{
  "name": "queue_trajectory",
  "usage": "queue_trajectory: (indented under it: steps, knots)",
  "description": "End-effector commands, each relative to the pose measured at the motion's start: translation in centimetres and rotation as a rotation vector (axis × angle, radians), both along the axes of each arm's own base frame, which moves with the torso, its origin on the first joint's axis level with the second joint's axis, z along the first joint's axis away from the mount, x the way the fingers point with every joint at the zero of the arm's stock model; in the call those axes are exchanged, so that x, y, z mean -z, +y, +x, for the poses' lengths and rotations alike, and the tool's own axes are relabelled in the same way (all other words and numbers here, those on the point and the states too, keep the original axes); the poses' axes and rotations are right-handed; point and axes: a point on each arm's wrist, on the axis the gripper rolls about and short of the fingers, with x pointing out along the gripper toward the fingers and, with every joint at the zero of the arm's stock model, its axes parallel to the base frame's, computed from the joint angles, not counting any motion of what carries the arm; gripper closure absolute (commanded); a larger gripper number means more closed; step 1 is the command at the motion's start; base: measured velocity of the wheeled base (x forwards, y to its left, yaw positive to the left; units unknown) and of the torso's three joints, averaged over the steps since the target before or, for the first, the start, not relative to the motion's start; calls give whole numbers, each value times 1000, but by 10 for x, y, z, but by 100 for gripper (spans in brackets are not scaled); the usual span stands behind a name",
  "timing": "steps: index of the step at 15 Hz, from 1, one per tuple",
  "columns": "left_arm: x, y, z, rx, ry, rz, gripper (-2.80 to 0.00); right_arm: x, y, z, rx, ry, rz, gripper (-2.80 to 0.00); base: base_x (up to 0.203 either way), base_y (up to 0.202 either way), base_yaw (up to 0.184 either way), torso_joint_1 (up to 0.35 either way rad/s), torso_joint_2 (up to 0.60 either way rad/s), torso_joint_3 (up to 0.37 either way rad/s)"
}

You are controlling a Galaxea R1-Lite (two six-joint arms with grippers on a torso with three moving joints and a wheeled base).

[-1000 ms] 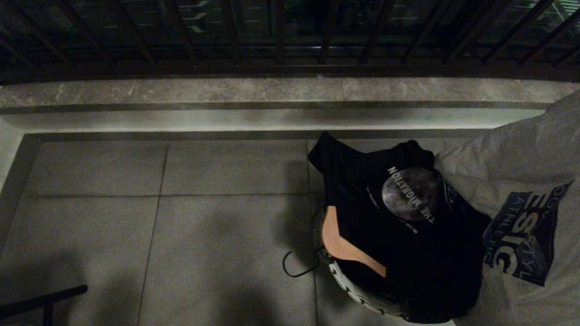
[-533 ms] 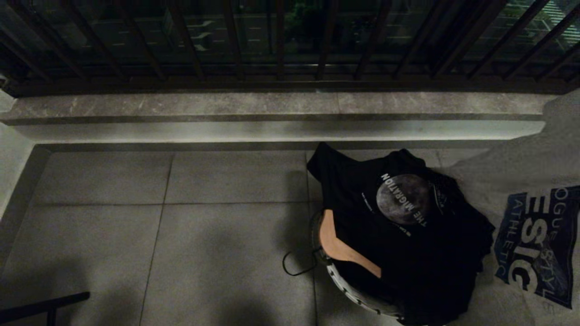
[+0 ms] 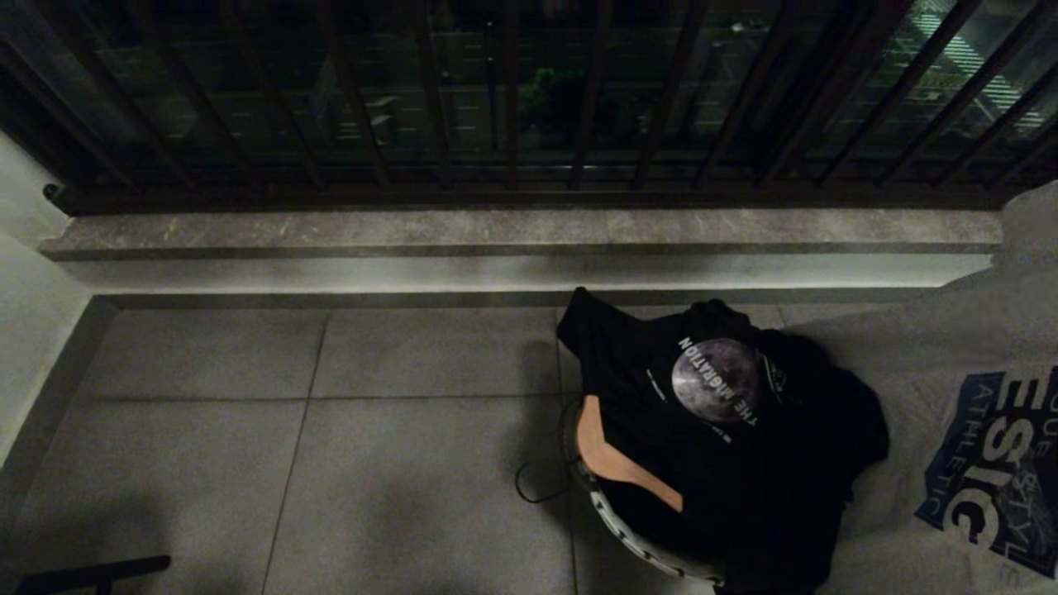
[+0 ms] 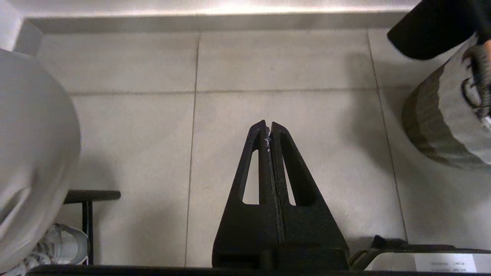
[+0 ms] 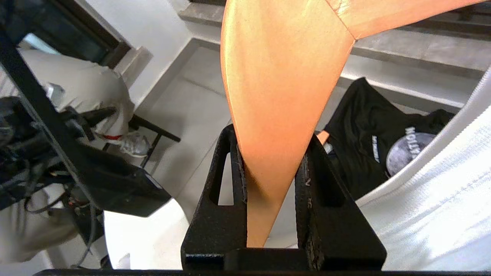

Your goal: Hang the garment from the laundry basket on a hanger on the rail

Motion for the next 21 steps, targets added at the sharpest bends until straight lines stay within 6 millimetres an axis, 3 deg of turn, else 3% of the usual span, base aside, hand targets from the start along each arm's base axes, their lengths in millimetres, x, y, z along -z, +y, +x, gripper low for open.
queue_trajectory:
  steps: [1,4,6,9,12,15,18,21]
  knots:
    - [0,0,0,0,2,-1,0,11,1,-5,27,4,-1,0,0,0,0,2,2,207]
    - [0,0,0,0,2,0,0,44,1,-24,61,-21,3,0,0,0,0,1,0,206]
    - [0,0,0,0,2,-1,0,58,0,-21,178,11,10,0,0,0,0,4,3,205]
    - [0,0,0,0,2,1,0,55,0,-21,224,6,19,0,0,0,0,0,0,201]
    - [0,0,0,0,2,-1,0,55,12,-25,329,-3,21,0,0,0,0,0,4,203]
    - [0,0,0,0,2,-1,0,93,15,-30,378,16,17,0,0,0,0,5,3,198]
    - [0,0,0,0,2,-1,0,147,11,-12,597,76,1,0,0,0,0,0,2,208]
    - [0,0,0,0,2,1,0,181,7,7,765,76,-82,0,0,0,0,6,3,204]
